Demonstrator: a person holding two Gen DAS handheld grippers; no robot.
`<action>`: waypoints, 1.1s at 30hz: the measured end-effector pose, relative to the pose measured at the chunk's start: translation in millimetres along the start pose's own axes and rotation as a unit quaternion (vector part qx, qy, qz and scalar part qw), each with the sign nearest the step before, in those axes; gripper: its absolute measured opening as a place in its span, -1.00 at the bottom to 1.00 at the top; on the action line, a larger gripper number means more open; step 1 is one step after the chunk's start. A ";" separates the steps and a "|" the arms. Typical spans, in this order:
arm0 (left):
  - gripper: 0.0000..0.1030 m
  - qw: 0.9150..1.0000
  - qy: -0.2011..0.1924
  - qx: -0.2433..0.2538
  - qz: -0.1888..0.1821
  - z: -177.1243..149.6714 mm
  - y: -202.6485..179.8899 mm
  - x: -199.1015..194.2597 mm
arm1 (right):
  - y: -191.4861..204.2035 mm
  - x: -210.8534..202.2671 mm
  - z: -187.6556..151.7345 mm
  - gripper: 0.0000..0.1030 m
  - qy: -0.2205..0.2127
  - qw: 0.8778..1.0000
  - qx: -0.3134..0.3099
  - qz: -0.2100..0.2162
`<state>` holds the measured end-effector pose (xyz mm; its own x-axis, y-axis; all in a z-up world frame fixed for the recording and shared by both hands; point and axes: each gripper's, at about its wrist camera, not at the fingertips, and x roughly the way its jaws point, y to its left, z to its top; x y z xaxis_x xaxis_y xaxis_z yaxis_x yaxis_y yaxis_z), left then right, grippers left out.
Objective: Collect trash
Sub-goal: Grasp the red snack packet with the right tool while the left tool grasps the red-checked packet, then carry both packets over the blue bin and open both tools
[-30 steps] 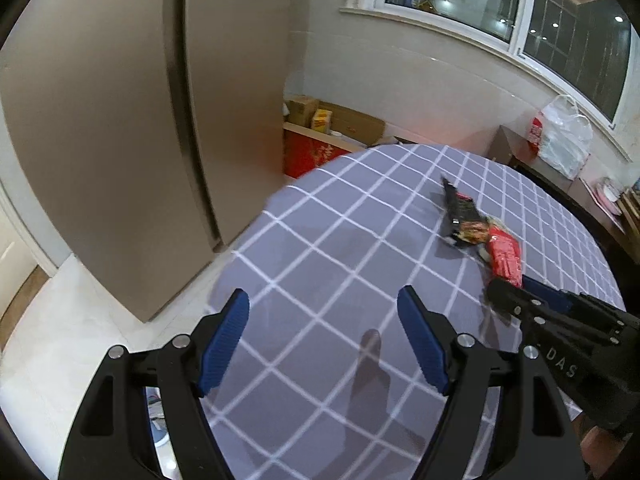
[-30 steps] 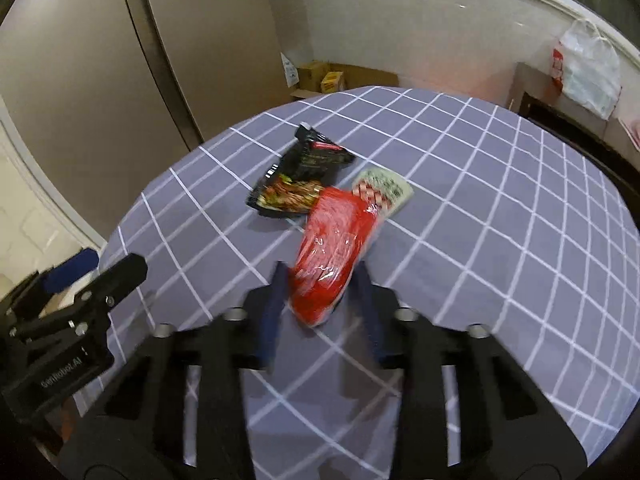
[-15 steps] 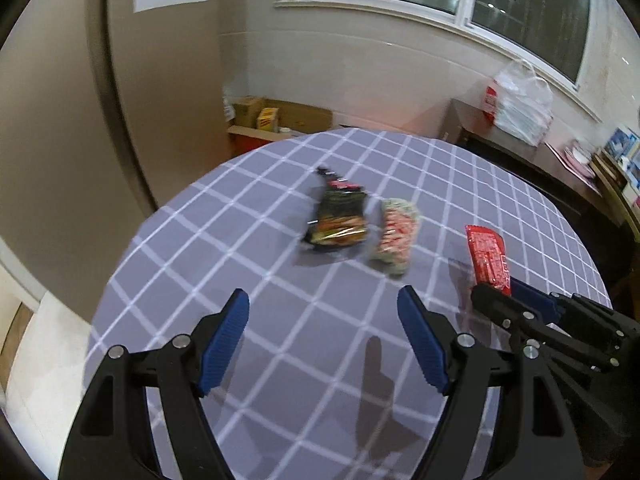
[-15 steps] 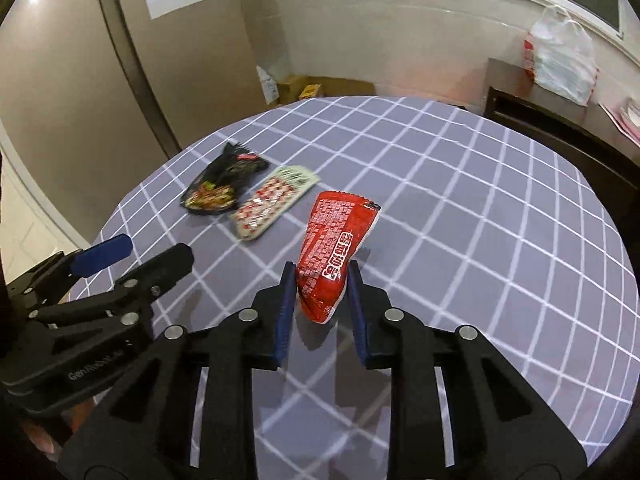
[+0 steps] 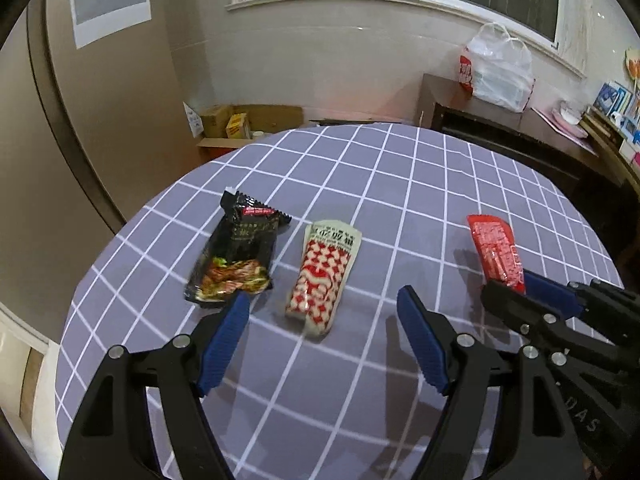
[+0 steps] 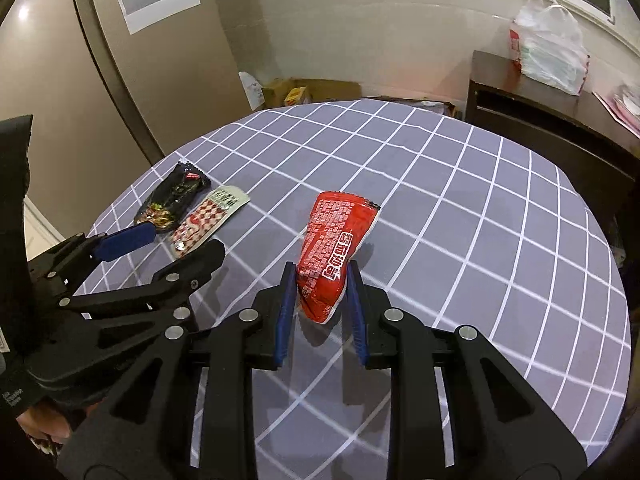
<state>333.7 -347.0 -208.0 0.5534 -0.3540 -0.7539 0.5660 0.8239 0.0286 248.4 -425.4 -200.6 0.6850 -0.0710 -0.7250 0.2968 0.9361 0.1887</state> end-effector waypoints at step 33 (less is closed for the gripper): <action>-0.69 0.995 -0.081 -0.060 -0.023 -56.7 67.6 -121.5 | 108.5 -63.9 -28.7 -0.51 -0.031 0.996 -0.063 0.057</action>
<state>270.1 -223.2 -151.6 0.6248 -0.4511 -0.6372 0.5215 0.8486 -0.0894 217.7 -309.4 -152.8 0.7507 0.0216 -0.6603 0.1303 0.9750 0.1800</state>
